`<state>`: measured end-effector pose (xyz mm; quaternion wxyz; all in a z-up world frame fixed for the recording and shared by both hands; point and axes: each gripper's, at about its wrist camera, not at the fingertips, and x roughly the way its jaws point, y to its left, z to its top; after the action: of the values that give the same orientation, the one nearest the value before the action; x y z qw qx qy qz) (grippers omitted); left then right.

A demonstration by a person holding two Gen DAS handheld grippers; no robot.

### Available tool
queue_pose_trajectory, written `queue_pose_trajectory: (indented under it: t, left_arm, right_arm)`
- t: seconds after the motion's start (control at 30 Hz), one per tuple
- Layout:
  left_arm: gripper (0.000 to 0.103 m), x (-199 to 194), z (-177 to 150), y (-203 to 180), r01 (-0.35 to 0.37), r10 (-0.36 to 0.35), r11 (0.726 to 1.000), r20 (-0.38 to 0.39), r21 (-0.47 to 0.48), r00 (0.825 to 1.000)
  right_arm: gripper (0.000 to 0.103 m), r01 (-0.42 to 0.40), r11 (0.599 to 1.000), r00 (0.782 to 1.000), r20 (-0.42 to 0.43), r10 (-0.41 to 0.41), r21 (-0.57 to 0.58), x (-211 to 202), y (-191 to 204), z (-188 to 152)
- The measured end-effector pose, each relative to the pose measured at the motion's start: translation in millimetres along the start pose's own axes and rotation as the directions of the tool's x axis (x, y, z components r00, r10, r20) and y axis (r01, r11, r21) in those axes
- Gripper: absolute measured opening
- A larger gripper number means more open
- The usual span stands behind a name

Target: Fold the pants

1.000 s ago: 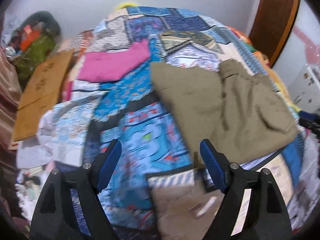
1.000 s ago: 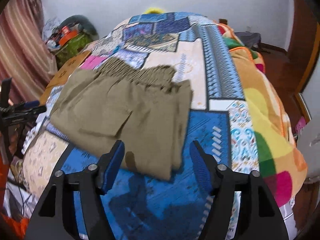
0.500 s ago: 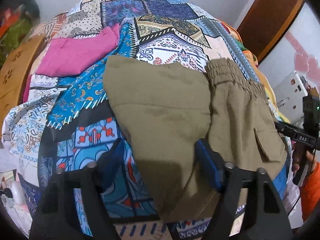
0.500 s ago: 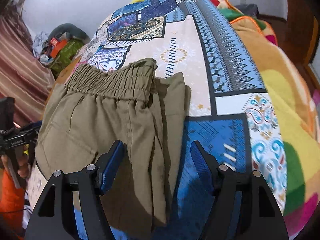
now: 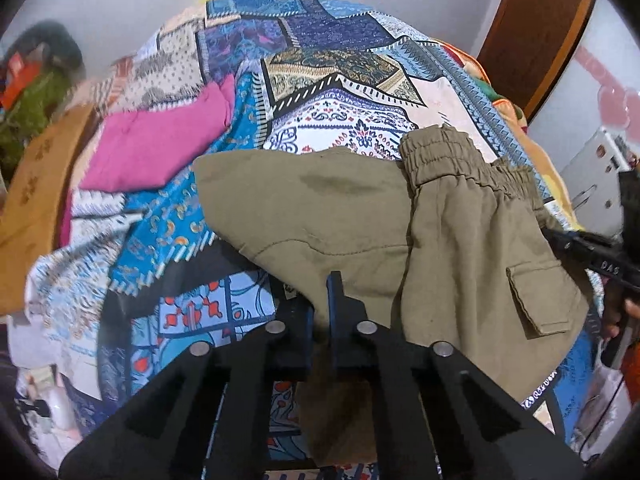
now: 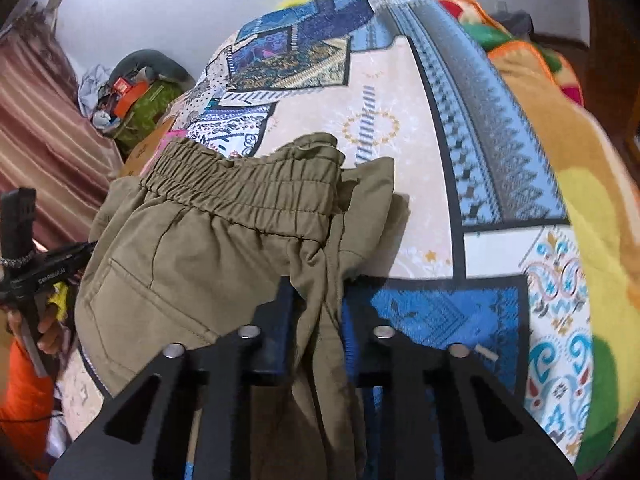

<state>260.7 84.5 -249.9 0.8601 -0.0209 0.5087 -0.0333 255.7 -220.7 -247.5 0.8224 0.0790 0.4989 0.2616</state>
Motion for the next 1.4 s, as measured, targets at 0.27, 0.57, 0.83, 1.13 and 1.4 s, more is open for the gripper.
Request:
queue_pose_trajectory:
  t: [0.27,0.57,0.83,1.13,1.4]
  left_arm:
    - [0.003,-33,18,-2,-0.025,0.023,0.999,0.072,0.027,0.997]
    - [0.003,-74,58,22,-0.101,0.097,0.995,0.202,0.013,0.975]
    - [0.003,-79,104,95,-0.179,0.191,0.981,0.257,-0.068,0.947]
    - [0.003,-37,143,183,-0.259,0.293,0.95,0.221,-0.173,0.93]
    - [0.003,39,153,251,-0.314,0.352,0.92,0.145,-0.234,0.925]
  right_arm:
    - [0.009,0.047,0.996,0.996,0.079,-0.041,-0.075,-24,16,24]
    - [0.008,0.074,0.974,0.981,0.192,-0.032,-0.215,-41,67,78]
    - [0.008,0.066,0.952,0.967,0.253,0.012,-0.298,-18,115,140]
    - [0.008,0.024,0.949,0.964,0.259,0.062,-0.315,55,166,191]
    - [0.008,0.023,0.94,0.98,0.192,0.046,-0.34,140,193,211]
